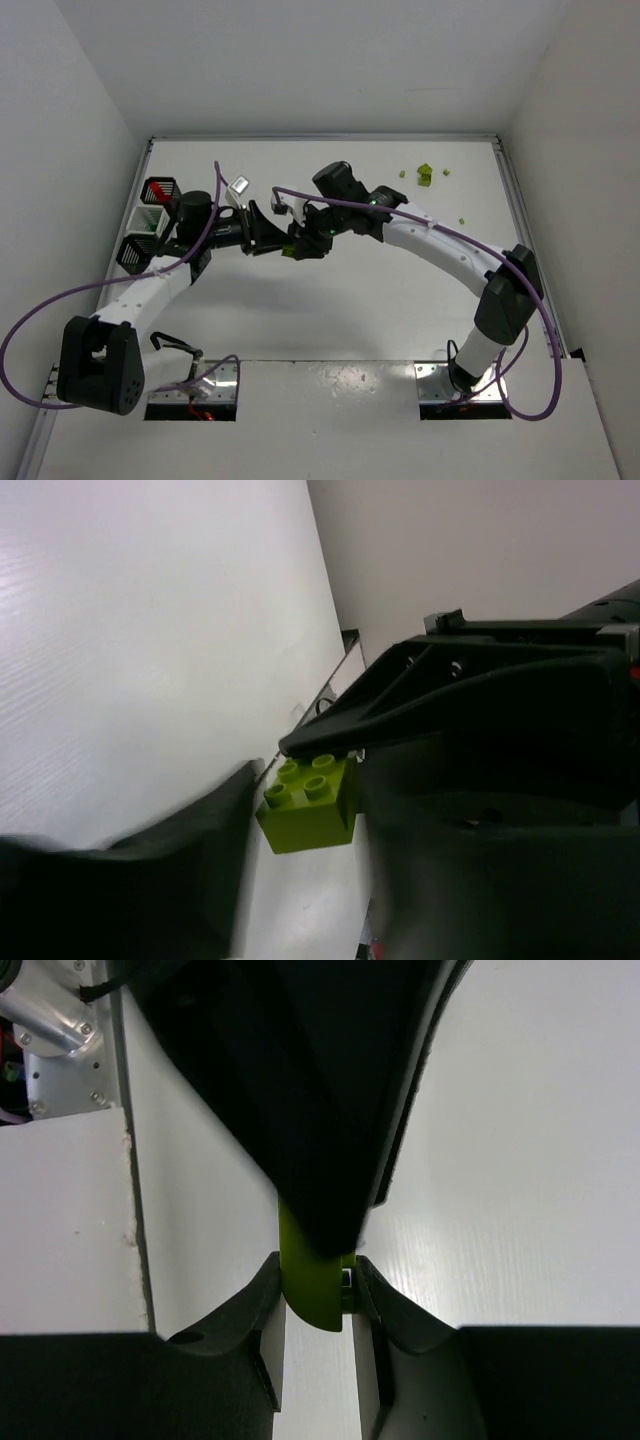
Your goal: Sort the legos into containers by color
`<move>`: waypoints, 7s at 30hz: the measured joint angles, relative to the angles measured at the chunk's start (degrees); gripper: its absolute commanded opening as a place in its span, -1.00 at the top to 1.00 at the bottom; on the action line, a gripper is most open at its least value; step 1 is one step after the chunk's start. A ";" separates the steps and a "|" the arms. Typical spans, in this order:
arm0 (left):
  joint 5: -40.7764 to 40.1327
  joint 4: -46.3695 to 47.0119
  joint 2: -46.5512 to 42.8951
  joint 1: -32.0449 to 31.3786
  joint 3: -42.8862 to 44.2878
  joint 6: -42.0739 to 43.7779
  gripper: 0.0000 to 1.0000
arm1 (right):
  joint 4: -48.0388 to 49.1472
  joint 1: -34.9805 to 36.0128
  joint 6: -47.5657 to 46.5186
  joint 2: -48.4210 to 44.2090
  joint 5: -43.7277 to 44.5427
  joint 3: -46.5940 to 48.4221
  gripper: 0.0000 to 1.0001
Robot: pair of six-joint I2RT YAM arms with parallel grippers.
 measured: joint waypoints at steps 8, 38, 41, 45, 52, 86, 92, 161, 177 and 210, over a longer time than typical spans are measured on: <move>-0.11 0.72 -1.18 0.13 -1.70 -1.81 -0.36 | 1.51 0.42 0.20 0.02 1.99 0.00 0.91; -7.02 -51.28 8.39 30.45 36.28 48.70 1.00 | 1.33 -12.83 3.15 -14.67 14.03 -11.93 -0.50; -17.35 -57.81 8.48 36.79 41.07 55.95 1.00 | -0.28 -17.68 3.85 -14.86 15.56 -15.21 -0.50; -31.67 -62.47 8.13 42.03 42.64 62.75 1.00 | -3.39 -24.30 5.66 -13.86 15.34 -17.00 -0.50; -43.67 -65.88 8.13 49.46 38.93 69.83 0.99 | -6.19 -30.64 7.48 -10.34 10.84 -16.48 -0.50; -44.04 -54.69 17.00 43.10 33.27 71.12 -0.17 | -10.43 -43.04 9.46 -5.33 9.29 -13.66 -0.50; -44.78 -53.96 17.55 42.91 33.42 70.47 -0.28 | -10.27 -47.34 11.13 -2.21 11.72 -8.90 -0.48; -17.90 -58.36 5.35 37.97 39.54 64.59 -0.57 | 4.15 -48.28 10.49 25.09 8.33 3.58 0.76; 14.84 -65.57 6.03 26.91 21.79 64.85 -0.59 | 7.06 -18.49 9.90 -8.59 -14.21 -9.18 0.84; 17.03 -45.81 7.80 12.22 14.78 42.88 0.62 | 1.20 8.15 7.15 8.39 1.66 9.88 0.89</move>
